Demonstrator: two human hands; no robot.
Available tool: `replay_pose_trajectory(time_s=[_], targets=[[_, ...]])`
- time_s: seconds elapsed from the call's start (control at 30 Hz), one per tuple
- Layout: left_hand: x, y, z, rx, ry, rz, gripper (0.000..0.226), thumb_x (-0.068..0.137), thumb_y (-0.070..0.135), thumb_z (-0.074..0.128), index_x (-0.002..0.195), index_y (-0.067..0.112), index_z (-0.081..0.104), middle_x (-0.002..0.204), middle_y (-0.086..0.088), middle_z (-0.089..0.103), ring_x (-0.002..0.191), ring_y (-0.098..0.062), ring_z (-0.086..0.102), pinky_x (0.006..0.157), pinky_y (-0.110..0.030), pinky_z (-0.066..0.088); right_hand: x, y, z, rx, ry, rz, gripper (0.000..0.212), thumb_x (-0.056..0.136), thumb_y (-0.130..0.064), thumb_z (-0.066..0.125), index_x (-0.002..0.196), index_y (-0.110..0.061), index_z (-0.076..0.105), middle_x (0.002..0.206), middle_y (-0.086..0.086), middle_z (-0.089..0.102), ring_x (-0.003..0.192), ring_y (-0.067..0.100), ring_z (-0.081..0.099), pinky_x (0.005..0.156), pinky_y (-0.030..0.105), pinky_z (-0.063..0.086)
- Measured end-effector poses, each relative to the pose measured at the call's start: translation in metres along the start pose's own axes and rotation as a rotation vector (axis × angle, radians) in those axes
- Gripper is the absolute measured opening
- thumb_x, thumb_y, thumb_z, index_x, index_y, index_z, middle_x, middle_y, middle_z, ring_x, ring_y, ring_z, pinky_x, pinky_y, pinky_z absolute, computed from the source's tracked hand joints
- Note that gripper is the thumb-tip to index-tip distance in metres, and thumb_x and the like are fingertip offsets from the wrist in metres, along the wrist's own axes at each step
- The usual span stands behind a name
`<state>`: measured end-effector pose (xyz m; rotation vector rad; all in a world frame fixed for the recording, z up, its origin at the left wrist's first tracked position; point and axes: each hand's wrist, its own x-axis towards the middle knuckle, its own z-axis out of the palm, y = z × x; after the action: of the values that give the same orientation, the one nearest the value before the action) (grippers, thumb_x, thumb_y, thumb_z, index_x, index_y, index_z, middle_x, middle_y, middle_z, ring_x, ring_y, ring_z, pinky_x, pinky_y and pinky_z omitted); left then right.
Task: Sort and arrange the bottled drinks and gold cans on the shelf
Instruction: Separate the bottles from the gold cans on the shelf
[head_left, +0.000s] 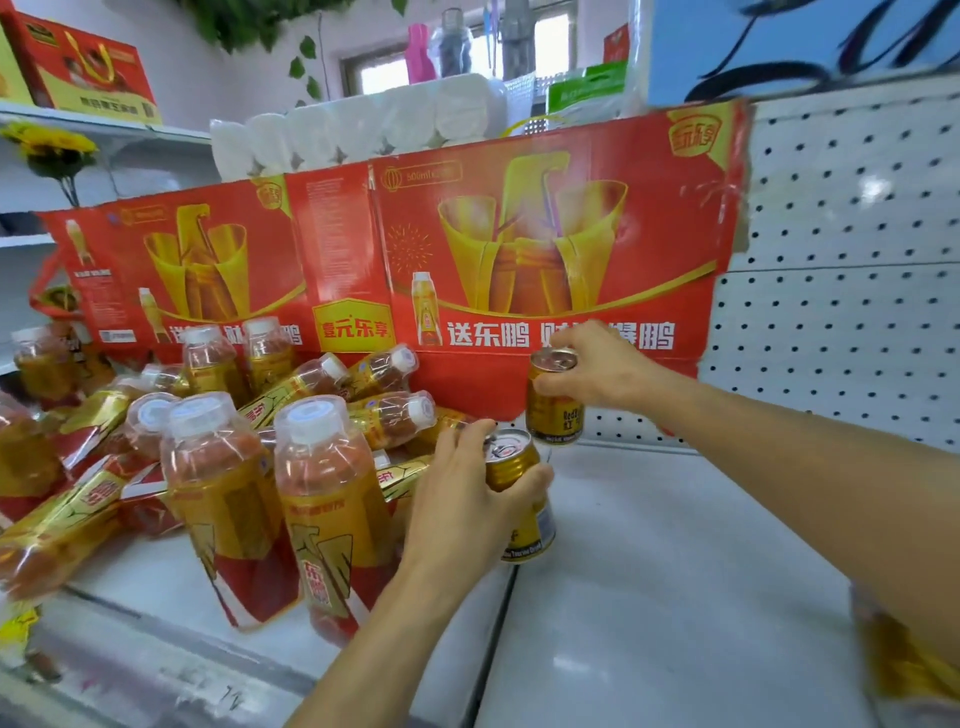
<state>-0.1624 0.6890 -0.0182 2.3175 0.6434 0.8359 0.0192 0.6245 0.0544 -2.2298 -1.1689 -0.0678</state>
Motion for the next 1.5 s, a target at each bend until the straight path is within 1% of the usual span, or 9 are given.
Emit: replay_pose_trajectory(time_s=[0.17,0.27,0.37,0.6,0.8,1.07,1.3,1.4,1.5], targets=[[0.001,0.027,0.001,-0.034,-0.025,0.097,0.069,0.081,0.055,0.066,0.139,0.026,0.044,0.119,0.008,0.047,0.107,-0.011,0.051,0.091,-0.034,0.051,-0.057,0.004,-0.058,-0.064,0.085,0.038,0.039,0.077,-0.035,0.076,0.101,-0.005,0.070,0.098,0.009,0.069,0.089,0.024,0.064,0.077,0.044,0.055],[0.005,0.051,0.011,-0.093,-0.058,0.140,0.069,0.081,0.052,0.068,0.140,0.025,0.044,0.117,0.009,0.046,0.106,-0.011,0.051,0.088,-0.031,0.050,-0.088,0.020,-0.089,-0.046,0.108,0.085,0.031,0.079,-0.034,0.075,0.095,-0.008,0.066,0.087,0.000,0.065,0.078,0.016,0.062,0.061,0.028,0.050],[0.010,0.083,0.029,-0.137,-0.109,0.195,0.065,0.082,0.052,0.068,0.138,0.026,0.047,0.122,0.007,0.049,0.105,-0.011,0.051,0.090,-0.034,0.049,-0.118,0.045,-0.122,-0.057,0.161,0.138,0.047,0.079,-0.038,0.075,0.118,-0.014,0.061,0.099,-0.005,0.059,0.085,0.010,0.059,0.064,0.022,0.047],[0.022,0.167,0.097,-0.163,-0.267,0.341,0.063,0.085,0.053,0.064,0.137,0.024,0.045,0.131,0.002,0.047,0.111,-0.018,0.054,0.093,-0.042,0.049,-0.171,0.125,-0.186,-0.126,0.236,0.307,0.067,0.077,-0.041,0.075,0.134,-0.015,0.052,0.128,0.003,0.052,0.104,0.017,0.049,0.079,0.028,0.040],[0.032,0.215,0.164,-0.119,-0.447,0.201,0.060,0.084,0.041,0.071,0.134,0.019,0.046,0.124,-0.001,0.053,0.105,-0.021,0.055,0.086,-0.038,0.052,-0.192,0.186,-0.211,-0.239,0.072,0.380,0.056,0.078,-0.036,0.074,0.121,-0.003,0.059,0.122,0.016,0.058,0.102,0.030,0.059,0.084,0.043,0.054],[0.023,0.232,0.212,-0.012,-0.546,0.042,0.064,0.082,0.032,0.076,0.136,0.019,0.044,0.117,-0.002,0.052,0.100,-0.020,0.055,0.075,-0.029,0.048,-0.190,0.243,-0.214,-0.274,-0.164,0.304,0.062,0.074,-0.038,0.078,0.121,-0.010,0.051,0.115,0.006,0.057,0.100,0.023,0.057,0.076,0.034,0.050],[0.013,0.235,0.213,0.092,-0.531,0.086,0.069,0.082,0.030,0.077,0.139,0.017,0.042,0.134,-0.008,0.052,0.113,-0.024,0.054,0.093,-0.038,0.050,-0.194,0.254,-0.212,-0.255,-0.210,0.300,0.067,0.077,-0.045,0.076,0.128,-0.010,0.049,0.125,0.010,0.057,0.108,0.025,0.057,0.091,0.040,0.050],[0.008,0.240,0.202,0.125,-0.498,0.136,0.076,0.083,0.038,0.073,0.147,0.018,0.037,0.146,-0.008,0.043,0.127,-0.024,0.047,0.100,-0.037,0.044,-0.202,0.244,-0.217,-0.291,-0.172,0.229,0.076,0.086,-0.051,0.065,0.144,-0.011,0.038,0.147,0.009,0.039,0.129,0.026,0.043,0.101,0.035,0.039],[-0.013,0.245,0.174,-0.024,-0.422,0.170,0.075,0.082,0.053,0.067,0.147,0.027,0.039,0.147,0.004,0.044,0.132,-0.013,0.042,0.101,-0.030,0.037,-0.223,0.226,-0.227,-0.212,-0.054,0.107,0.059,0.092,-0.043,0.059,0.144,-0.020,0.041,0.146,0.004,0.038,0.129,0.022,0.043,0.099,0.031,0.038]])
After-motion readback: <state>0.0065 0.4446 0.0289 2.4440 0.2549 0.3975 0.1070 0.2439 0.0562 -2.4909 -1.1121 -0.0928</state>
